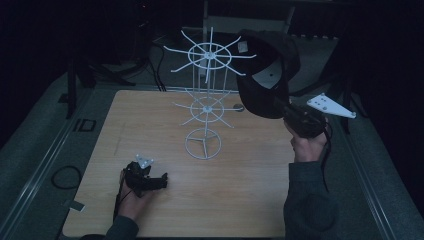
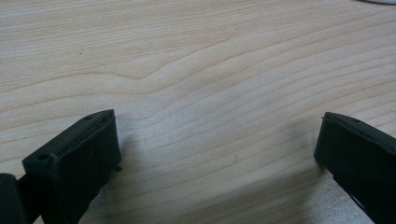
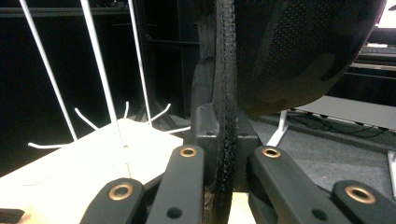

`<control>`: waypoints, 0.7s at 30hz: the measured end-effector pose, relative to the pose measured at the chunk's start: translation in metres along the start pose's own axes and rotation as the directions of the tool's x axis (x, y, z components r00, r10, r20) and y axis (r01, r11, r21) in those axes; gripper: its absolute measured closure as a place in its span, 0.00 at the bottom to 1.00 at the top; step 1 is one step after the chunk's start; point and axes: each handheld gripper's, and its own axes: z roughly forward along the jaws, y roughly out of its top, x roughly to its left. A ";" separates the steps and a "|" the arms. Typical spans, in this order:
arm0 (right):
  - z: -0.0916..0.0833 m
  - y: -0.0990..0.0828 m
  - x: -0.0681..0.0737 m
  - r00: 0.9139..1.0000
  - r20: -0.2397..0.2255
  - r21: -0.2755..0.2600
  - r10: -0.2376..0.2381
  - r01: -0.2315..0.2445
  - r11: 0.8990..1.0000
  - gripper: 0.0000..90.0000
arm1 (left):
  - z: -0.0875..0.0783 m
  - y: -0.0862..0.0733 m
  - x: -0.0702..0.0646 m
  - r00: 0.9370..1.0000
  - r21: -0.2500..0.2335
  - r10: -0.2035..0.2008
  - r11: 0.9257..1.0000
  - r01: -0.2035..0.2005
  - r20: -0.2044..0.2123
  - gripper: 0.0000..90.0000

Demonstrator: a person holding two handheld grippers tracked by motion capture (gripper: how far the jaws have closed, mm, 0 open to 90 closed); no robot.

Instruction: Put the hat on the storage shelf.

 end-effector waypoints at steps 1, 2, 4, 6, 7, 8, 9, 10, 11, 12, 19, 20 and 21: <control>0.000 0.000 0.001 1.000 -0.001 0.000 -0.001 0.001 1.000 0.96 | 0.000 0.000 0.000 1.000 0.000 0.000 1.000 0.000 0.000 0.00; 0.000 0.000 0.001 1.000 -0.003 -0.001 -0.005 0.005 1.000 0.96 | 0.000 0.000 0.000 1.000 0.000 0.000 1.000 0.000 0.000 0.00; 0.000 -0.001 0.003 1.000 -0.007 0.000 -0.012 0.012 1.000 0.96 | 0.000 0.000 0.000 1.000 0.000 0.000 1.000 0.000 0.000 0.00; 0.000 -0.001 0.004 1.000 -0.010 0.003 -0.018 0.018 1.000 0.96 | 0.000 0.000 0.000 1.000 0.000 0.000 1.000 0.000 0.000 0.00; 0.000 -0.001 0.004 1.000 -0.011 0.004 -0.022 0.022 1.000 0.96 | 0.000 0.000 0.000 1.000 0.000 0.000 1.000 0.000 0.000 0.00; 0.000 -0.002 0.004 1.000 -0.011 0.004 -0.026 0.026 1.000 0.96 | 0.000 0.000 0.000 1.000 0.000 0.000 1.000 0.000 0.000 0.00; 0.000 -0.002 0.005 0.999 -0.012 0.004 -0.029 0.029 1.000 0.96 | 0.000 0.000 0.000 1.000 0.000 0.000 1.000 0.000 0.000 0.00; 0.000 -0.003 0.005 0.999 -0.012 0.005 -0.031 0.031 1.000 0.96 | 0.000 0.000 0.000 1.000 0.000 0.000 1.000 0.000 0.000 0.00; 0.000 -0.003 0.005 0.999 -0.012 0.007 -0.034 0.034 0.999 0.96 | 0.000 0.000 0.000 1.000 0.000 0.000 1.000 0.000 0.000 0.00; 0.000 -0.004 0.005 0.999 -0.012 0.008 -0.036 0.036 0.999 0.96 | 0.000 0.000 0.000 1.000 0.000 0.000 1.000 0.000 0.000 0.00; 0.001 -0.009 0.006 0.998 -0.027 0.016 -0.048 0.048 0.999 0.96 | 0.000 0.000 0.000 1.000 0.000 0.000 1.000 0.000 -0.001 0.00; 0.001 -0.010 0.006 0.998 -0.030 0.017 -0.047 0.048 0.999 0.96 | 0.000 0.000 0.000 1.000 0.000 0.000 1.000 0.000 0.000 0.00; 0.001 -0.010 0.007 0.998 -0.034 0.019 -0.048 0.048 0.999 0.96 | 0.000 0.000 0.000 1.000 -0.001 -0.001 1.000 0.001 -0.001 0.00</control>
